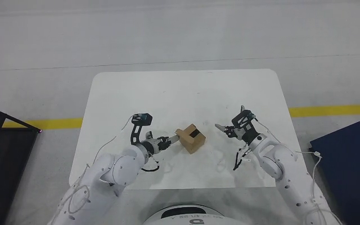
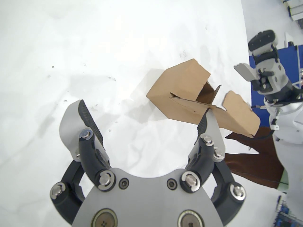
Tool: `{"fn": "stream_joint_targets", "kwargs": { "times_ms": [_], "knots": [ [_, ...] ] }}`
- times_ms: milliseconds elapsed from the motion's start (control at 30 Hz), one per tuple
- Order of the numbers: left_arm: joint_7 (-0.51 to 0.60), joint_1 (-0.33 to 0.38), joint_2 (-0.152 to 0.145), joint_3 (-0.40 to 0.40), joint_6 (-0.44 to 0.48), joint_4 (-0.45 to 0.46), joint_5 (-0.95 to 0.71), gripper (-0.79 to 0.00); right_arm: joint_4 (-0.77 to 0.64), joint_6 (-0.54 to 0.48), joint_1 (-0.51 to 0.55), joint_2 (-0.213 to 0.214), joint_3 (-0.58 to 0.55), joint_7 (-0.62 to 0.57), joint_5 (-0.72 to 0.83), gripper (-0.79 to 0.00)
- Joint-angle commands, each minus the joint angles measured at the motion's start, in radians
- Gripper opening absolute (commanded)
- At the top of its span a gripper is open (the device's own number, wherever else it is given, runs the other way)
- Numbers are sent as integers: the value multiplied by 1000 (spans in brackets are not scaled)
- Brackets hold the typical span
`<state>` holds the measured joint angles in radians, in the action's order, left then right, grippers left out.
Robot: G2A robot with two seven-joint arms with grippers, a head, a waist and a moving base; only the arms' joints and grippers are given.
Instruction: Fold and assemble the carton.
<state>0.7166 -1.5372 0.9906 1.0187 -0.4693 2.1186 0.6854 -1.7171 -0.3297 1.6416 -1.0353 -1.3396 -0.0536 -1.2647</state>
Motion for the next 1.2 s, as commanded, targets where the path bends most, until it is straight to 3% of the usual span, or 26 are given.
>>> {"fn": "stream_joint_targets", "kwargs": {
  "times_ms": [0,467,1167],
  "knots": [
    [7,2,-1,-23,21,5,69,0,31,-4,-31,-5,30,-7,-9,0],
    [-51,27,22,-60,52,-15,73,0,162,-34,-202,-42,202,-40,-77,0],
    [-14,92,55,-112,59,-97,84,0,125,-62,-191,-48,230,-37,-120,0]
  ]
}}
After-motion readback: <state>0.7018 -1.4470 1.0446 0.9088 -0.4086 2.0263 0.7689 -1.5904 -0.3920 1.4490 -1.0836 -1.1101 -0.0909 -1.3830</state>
